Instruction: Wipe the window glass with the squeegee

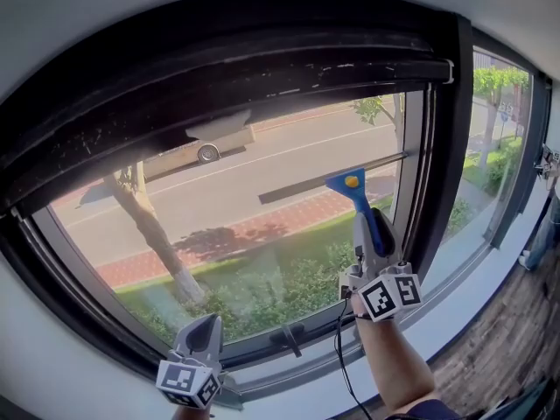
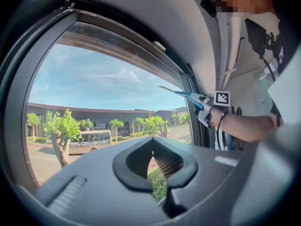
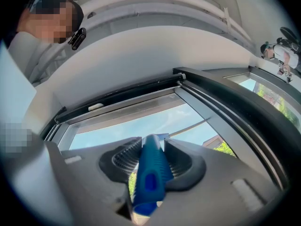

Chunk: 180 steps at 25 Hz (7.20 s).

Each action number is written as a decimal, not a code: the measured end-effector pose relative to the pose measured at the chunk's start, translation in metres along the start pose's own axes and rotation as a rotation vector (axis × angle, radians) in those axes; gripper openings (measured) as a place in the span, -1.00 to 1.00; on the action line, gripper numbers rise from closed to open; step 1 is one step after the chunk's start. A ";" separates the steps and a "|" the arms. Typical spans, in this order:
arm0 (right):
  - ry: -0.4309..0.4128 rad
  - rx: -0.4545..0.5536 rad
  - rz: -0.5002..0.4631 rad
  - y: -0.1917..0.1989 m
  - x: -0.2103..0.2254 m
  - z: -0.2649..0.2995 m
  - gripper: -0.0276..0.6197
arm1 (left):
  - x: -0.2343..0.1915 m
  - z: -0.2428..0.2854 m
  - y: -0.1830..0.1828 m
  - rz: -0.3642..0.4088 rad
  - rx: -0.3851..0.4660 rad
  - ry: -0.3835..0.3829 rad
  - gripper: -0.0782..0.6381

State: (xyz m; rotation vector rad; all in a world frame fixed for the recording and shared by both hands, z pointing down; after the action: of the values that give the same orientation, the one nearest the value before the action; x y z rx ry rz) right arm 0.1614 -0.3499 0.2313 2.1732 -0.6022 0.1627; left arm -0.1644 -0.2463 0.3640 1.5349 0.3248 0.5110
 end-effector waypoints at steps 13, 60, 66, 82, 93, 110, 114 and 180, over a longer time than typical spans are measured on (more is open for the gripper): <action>0.019 -0.049 -0.004 0.020 0.009 -0.020 -0.45 | 0.003 -0.001 0.004 -0.006 -0.006 0.010 -0.77; 0.113 -0.295 -0.001 0.123 0.054 -0.121 -0.45 | 0.012 0.011 0.027 -0.034 -0.075 0.071 -0.77; 0.106 -0.320 -0.012 0.145 0.064 -0.143 -0.45 | 0.022 0.015 0.032 -0.027 -0.105 0.083 -0.77; 0.111 -0.456 0.052 0.204 0.073 -0.185 -0.45 | 0.012 0.002 0.027 -0.008 -0.169 0.043 -0.77; 0.081 -0.485 -0.030 0.196 0.082 -0.207 -0.45 | 0.034 0.014 0.033 -0.024 -0.158 0.070 -0.77; 0.097 -0.568 -0.068 0.237 0.084 -0.222 -0.45 | 0.013 0.014 0.040 -0.026 -0.172 0.075 -0.77; 0.109 -0.600 -0.079 0.245 0.087 -0.230 -0.45 | 0.012 0.012 0.039 -0.040 -0.175 0.075 -0.77; -0.034 -0.139 -0.191 0.027 -0.114 -0.036 -0.45 | 0.008 -0.059 0.054 -0.202 0.018 0.142 -0.77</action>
State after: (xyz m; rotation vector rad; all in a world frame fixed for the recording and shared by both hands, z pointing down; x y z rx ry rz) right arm 0.0519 -0.2950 0.2368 2.0877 -0.4091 -0.0175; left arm -0.1938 -0.1933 0.4170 1.4672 0.5892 0.4587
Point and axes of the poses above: the fingertips, and each gripper's own axes: z forward along the fingers, x to its right, y out of its underside, the point moved 1 cm from there along -z, backward along the fingers, and after that the axes turned 7 degrees about y, right-handed, at the moved point
